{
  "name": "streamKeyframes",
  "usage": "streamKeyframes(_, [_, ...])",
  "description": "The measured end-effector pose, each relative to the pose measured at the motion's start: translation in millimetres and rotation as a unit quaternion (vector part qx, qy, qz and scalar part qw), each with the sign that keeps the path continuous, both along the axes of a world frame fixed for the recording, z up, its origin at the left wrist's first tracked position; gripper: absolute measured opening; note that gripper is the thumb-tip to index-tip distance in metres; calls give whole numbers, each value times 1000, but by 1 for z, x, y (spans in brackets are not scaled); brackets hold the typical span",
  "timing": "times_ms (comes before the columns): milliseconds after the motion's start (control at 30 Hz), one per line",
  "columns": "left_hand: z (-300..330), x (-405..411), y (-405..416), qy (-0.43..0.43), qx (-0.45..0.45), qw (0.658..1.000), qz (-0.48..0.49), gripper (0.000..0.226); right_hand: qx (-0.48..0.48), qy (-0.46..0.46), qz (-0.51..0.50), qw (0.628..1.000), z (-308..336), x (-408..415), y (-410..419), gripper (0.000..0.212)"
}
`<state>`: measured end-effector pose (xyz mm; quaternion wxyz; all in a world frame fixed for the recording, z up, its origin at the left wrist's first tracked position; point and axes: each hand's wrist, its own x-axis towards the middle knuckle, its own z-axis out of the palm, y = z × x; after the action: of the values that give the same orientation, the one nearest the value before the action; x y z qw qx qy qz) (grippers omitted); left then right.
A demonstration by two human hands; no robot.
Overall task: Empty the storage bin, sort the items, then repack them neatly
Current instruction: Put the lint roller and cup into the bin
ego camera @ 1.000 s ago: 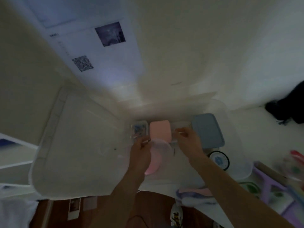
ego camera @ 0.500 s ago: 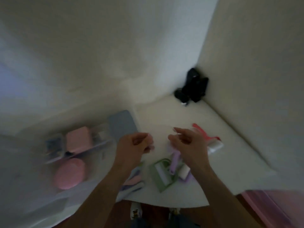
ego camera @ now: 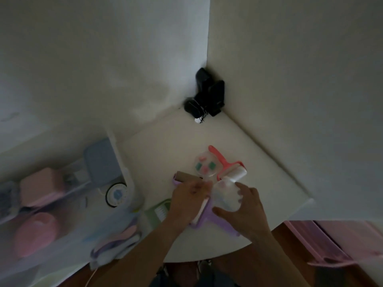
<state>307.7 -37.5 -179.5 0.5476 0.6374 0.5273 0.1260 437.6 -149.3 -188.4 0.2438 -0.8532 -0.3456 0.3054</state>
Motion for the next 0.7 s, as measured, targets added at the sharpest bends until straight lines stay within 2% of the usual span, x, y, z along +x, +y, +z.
streamKeyframes(33, [-9,6,10,45,69,996,-17,21,-7,-8,-6,1000,-5,12,4,99])
streamKeyframes(100, [-37,22,31,135,182,973,-49,62,-7,-12,-10,1000,-16,37,16,105])
streamKeyframes(167, [-66,36,51,197,237,948,-82,101,7,-3,3,1000,-22,55,29,107])
streamKeyframes(233, [-89,52,64,223,232,938,-130,121,15,-11,34,999,-28,66,39,109])
streamKeyframes(333, [-109,67,74,210,216,938,-172,120,18,-14,70,997,-35,74,53,112])
streamKeyframes(467, [-98,59,76,107,237,959,-110,105,23,-27,91,995,-15,77,73,112])
streamKeyframes(533, [-73,48,72,52,267,960,-69,99,33,-26,112,993,11,73,84,115])
streamKeyframes(633, [-16,24,63,-48,289,956,-31,106,59,-34,189,980,60,57,105,123])
streamKeyframes(700, [19,3,54,-107,299,948,-16,105,62,-65,242,966,89,39,118,119])
